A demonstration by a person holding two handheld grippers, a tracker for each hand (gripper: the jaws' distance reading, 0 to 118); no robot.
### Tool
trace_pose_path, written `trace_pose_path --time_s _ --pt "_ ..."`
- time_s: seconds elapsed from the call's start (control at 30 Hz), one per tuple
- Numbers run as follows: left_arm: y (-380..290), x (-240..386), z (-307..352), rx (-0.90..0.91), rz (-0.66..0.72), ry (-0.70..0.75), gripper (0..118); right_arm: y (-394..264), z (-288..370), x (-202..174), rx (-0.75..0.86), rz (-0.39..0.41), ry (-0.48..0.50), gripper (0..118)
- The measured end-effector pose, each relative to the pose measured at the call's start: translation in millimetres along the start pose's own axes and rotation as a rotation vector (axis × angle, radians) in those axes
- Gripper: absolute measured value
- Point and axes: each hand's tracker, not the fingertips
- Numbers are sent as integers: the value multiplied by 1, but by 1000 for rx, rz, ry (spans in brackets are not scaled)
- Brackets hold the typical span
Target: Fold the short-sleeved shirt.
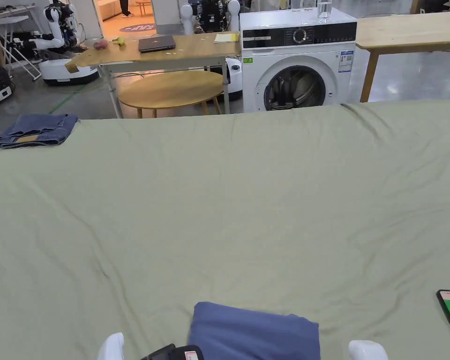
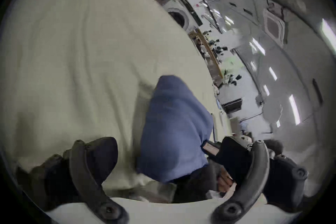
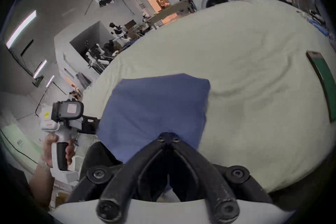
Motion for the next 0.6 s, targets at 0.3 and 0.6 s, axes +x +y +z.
trace_pose_path --time_s 0.3,0.6 --pt "-15 3 -57 -9 138 -112 33 7 4 -13 20 54 -55 0" --pt "70 -19 87 173 3 9 33 25 -5 -51 46 115 -55 0"
